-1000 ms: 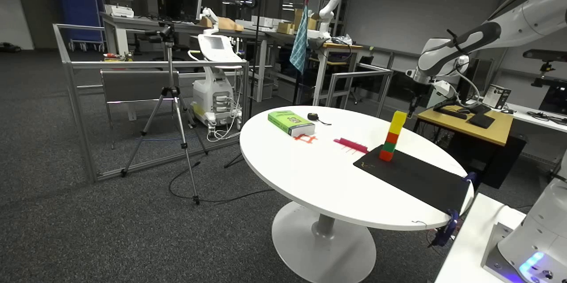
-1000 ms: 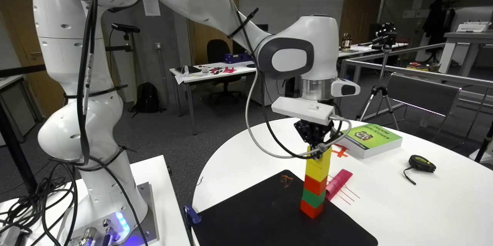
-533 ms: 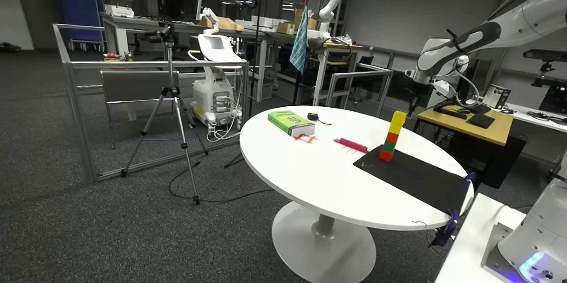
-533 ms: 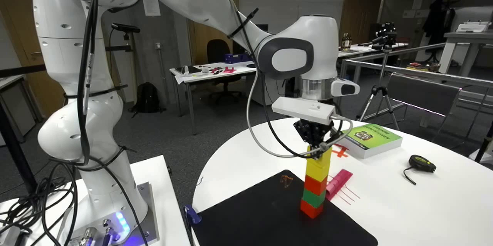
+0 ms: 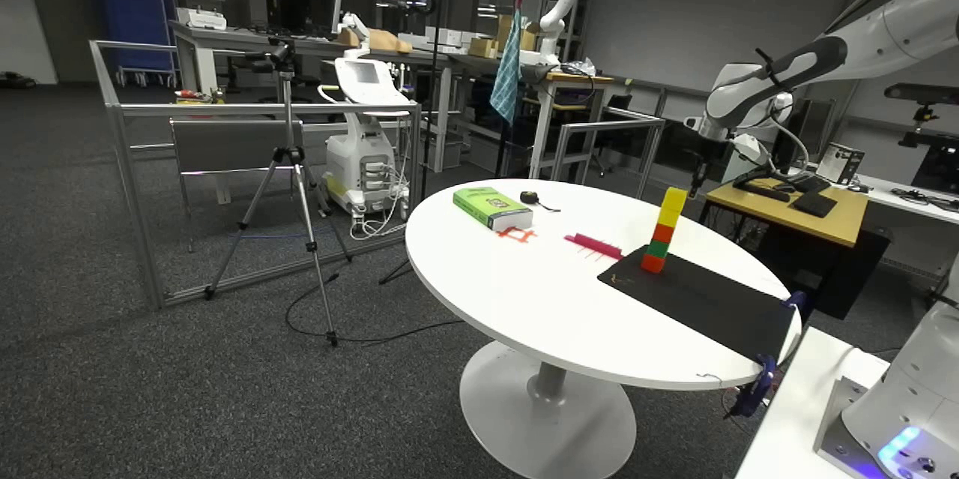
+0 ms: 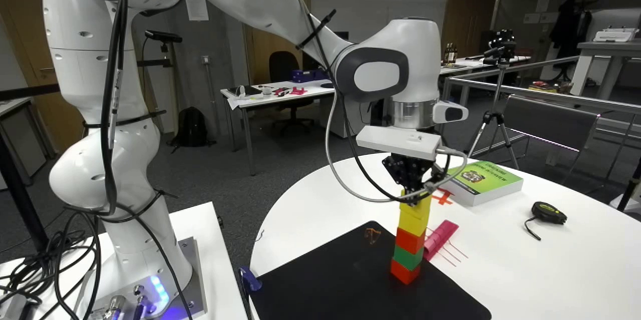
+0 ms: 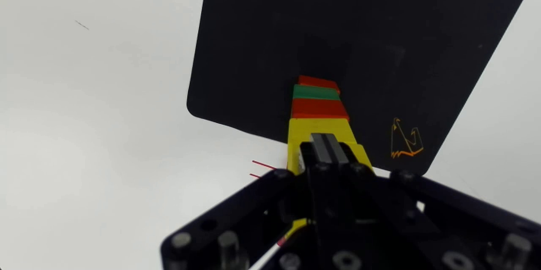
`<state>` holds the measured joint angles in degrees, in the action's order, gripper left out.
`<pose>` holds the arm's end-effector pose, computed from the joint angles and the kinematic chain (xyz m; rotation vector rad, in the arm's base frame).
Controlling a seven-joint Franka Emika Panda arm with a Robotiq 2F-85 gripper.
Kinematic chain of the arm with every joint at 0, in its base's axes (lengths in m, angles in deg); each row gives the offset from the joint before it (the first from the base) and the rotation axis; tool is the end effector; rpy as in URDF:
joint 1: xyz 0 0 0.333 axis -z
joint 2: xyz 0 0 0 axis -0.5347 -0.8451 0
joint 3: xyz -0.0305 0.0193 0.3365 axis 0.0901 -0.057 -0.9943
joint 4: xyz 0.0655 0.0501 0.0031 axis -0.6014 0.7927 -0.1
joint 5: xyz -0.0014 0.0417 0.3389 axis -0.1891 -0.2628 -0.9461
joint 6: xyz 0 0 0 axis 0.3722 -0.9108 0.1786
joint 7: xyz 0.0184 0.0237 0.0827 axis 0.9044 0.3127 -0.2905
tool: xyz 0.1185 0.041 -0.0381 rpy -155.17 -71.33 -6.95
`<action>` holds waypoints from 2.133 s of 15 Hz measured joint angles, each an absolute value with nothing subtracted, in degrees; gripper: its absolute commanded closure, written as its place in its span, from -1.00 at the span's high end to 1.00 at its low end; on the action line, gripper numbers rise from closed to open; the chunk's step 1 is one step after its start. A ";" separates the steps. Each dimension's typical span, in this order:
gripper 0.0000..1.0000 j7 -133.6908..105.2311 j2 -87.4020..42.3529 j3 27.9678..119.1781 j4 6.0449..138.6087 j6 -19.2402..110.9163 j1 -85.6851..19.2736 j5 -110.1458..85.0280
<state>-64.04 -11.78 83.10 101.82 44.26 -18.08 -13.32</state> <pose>0.4677 -0.2449 0.4038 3.0002 0.5025 0.0707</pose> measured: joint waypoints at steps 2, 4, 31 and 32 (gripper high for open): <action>-1.00 -65.33 -11.78 83.10 101.65 44.26 -18.06 -13.20; -1.00 -65.98 -11.79 83.10 101.50 44.26 -18.06 -12.87; -1.00 -65.60 3.48 86.37 91.97 20.66 -17.87 -19.60; -1.00 -65.60 3.70 86.56 91.92 20.71 -17.87 -19.60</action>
<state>-65.60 3.70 86.56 91.92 20.71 -17.87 -19.60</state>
